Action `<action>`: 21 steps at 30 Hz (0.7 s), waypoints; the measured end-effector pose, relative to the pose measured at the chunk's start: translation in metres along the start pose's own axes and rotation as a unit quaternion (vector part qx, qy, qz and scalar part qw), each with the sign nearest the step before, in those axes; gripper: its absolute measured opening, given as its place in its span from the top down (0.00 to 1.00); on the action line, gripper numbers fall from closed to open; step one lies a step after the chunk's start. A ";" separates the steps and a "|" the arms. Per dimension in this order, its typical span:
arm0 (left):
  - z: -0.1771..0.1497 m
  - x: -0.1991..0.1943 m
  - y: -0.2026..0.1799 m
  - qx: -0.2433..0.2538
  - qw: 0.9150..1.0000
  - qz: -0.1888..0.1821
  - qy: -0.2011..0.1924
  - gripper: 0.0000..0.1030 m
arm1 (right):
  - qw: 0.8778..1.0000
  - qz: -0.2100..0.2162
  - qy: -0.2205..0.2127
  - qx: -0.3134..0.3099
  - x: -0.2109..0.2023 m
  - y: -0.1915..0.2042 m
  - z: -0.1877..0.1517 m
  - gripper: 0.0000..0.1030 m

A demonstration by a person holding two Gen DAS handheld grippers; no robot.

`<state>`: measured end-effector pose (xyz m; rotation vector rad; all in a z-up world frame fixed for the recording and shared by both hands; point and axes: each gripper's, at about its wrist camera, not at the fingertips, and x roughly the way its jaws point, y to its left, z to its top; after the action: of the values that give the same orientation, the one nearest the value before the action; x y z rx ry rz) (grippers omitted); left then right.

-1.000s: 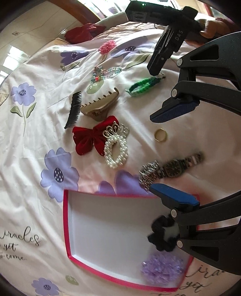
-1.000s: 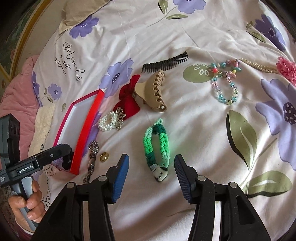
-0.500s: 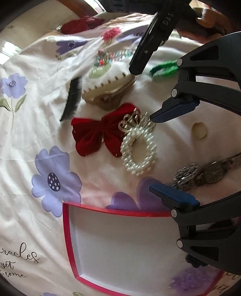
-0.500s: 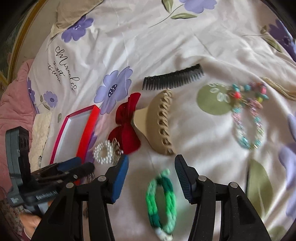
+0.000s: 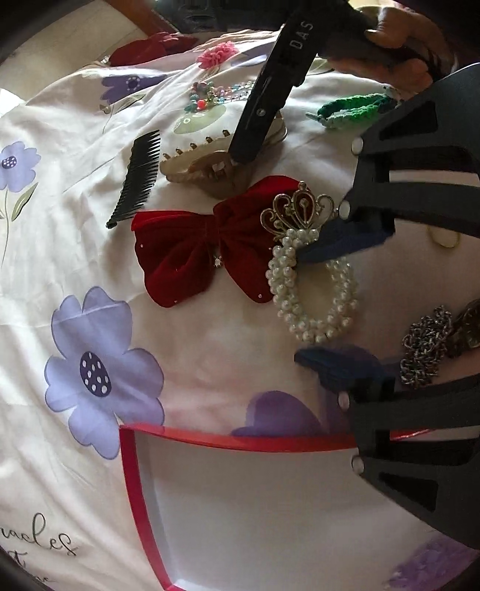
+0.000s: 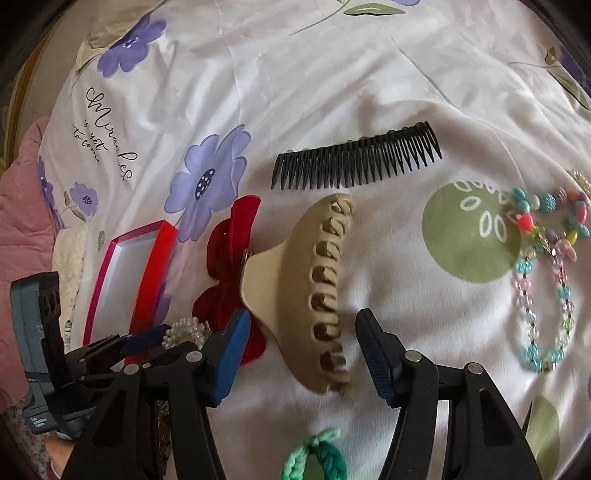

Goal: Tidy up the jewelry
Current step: 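Grasp the pearl bracelet with left tool while right tool grasps beige claw clip, then carry pearl bracelet and claw clip into the box and release both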

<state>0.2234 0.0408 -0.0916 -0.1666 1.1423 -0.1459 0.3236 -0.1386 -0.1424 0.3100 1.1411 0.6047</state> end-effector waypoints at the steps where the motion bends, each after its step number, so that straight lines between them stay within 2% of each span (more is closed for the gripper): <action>1: 0.000 0.000 -0.001 0.005 1.000 0.001 0.000 0.77 | 1.000 0.000 -0.001 -0.002 0.001 0.001 0.001 0.42; 2: -0.001 0.002 -0.001 0.009 1.000 -0.006 0.005 0.90 | 1.000 -0.001 -0.001 -0.004 0.002 0.001 0.001 0.46; 3: -0.002 0.003 -0.003 0.010 1.000 -0.018 0.008 0.90 | 1.000 0.000 -0.003 -0.007 0.002 0.002 0.000 0.55; 6: -0.006 -0.003 -0.007 0.017 0.999 -0.027 0.000 0.90 | 1.000 0.001 -0.003 -0.007 0.000 0.002 -0.002 0.61; 14: -0.013 -0.047 -0.010 0.014 0.997 -0.060 -0.043 0.91 | 1.000 0.013 -0.028 0.003 -0.028 0.006 -0.010 0.64; 21: -0.016 -0.087 -0.010 0.009 0.994 -0.077 -0.081 0.91 | 0.998 0.041 -0.041 -0.008 -0.054 0.023 -0.018 0.66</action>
<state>0.1725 0.0478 -0.0185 -0.2464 0.9665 -0.2741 0.2851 -0.1535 -0.0966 0.3668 1.0485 0.6673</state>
